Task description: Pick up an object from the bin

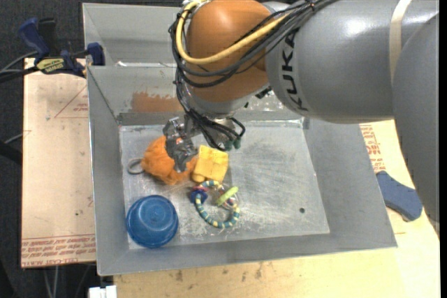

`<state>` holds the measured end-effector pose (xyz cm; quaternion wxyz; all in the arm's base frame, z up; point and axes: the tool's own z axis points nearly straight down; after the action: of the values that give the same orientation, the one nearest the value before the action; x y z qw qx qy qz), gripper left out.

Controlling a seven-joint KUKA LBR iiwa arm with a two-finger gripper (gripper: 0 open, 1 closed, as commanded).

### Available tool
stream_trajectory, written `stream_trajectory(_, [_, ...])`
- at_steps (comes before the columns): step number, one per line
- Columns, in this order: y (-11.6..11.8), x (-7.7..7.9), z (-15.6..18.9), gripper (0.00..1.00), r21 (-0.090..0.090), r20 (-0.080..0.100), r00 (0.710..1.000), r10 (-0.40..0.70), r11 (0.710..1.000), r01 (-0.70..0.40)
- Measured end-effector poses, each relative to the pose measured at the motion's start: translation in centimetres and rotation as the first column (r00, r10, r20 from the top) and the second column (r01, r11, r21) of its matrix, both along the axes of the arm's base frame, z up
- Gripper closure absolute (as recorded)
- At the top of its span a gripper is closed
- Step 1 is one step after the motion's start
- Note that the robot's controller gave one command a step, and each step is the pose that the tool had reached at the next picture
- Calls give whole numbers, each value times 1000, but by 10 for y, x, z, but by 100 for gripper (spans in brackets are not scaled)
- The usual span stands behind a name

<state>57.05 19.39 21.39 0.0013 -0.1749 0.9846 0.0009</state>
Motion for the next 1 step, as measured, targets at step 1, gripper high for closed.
stream_trajectory(1, [-3,-5,-14,100,2,7,999,49,999,-50])
